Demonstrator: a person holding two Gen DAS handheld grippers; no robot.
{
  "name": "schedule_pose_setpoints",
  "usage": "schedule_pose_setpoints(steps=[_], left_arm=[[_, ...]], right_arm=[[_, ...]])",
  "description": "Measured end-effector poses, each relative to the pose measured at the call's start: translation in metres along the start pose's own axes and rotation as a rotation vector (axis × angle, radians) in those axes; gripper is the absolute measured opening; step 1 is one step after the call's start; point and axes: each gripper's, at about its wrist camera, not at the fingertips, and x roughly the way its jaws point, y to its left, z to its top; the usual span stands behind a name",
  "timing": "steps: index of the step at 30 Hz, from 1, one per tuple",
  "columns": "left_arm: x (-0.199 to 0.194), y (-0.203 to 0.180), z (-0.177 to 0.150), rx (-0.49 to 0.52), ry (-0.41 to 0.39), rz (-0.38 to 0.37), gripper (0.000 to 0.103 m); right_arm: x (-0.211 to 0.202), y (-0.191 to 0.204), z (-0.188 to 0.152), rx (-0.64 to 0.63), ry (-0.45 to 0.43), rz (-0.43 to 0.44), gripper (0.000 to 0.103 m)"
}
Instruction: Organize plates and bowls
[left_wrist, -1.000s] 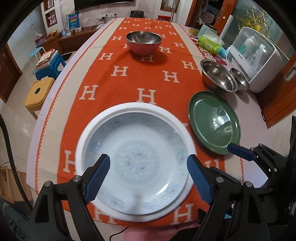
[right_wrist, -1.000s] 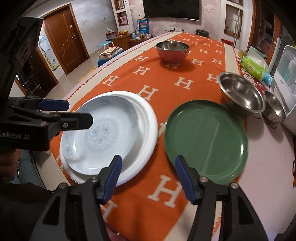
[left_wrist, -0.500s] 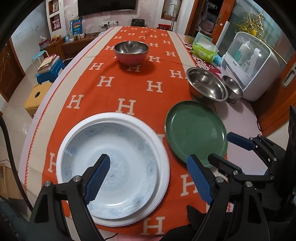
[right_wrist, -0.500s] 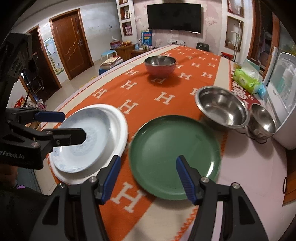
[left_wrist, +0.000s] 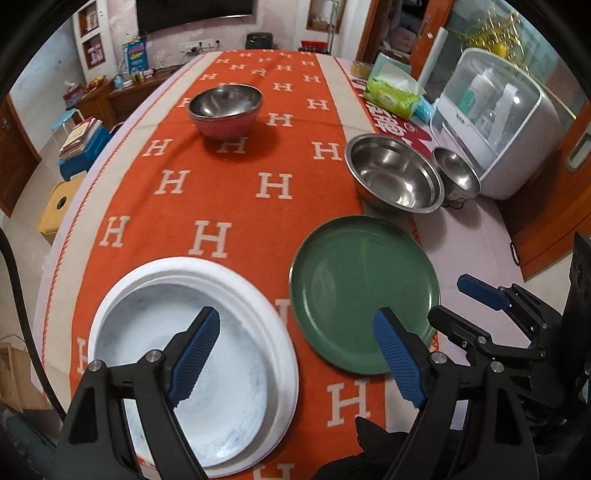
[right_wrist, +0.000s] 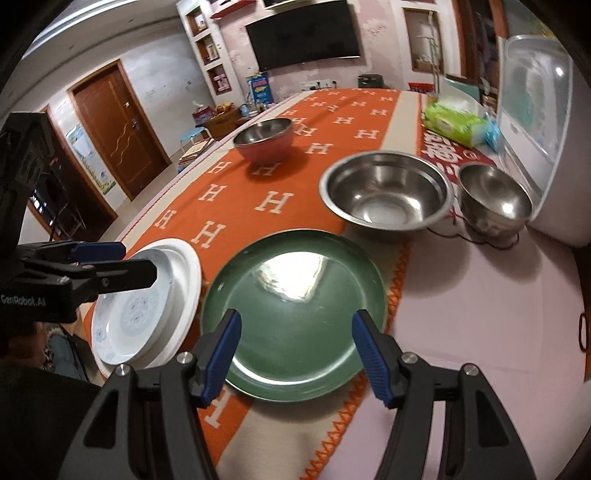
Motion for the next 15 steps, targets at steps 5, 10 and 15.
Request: schedule_pose_setpoints(steps=[5,10,15], left_arm=[[0.018,-0.017,0.016,0.055,0.053,0.013,0.084],[0.048,-0.023,0.026,0.065,0.167,0.021,0.084],[0.069,-0.021,0.035,0.031,0.220,0.010,0.084]], right_arm=[[0.003,-0.019,-0.005,0.064,0.005,0.001,0.062],[0.011,-0.042,-0.009,0.148,0.031,0.012,0.062],[0.024,-0.055,-0.013,0.204,0.071,0.038,0.062]])
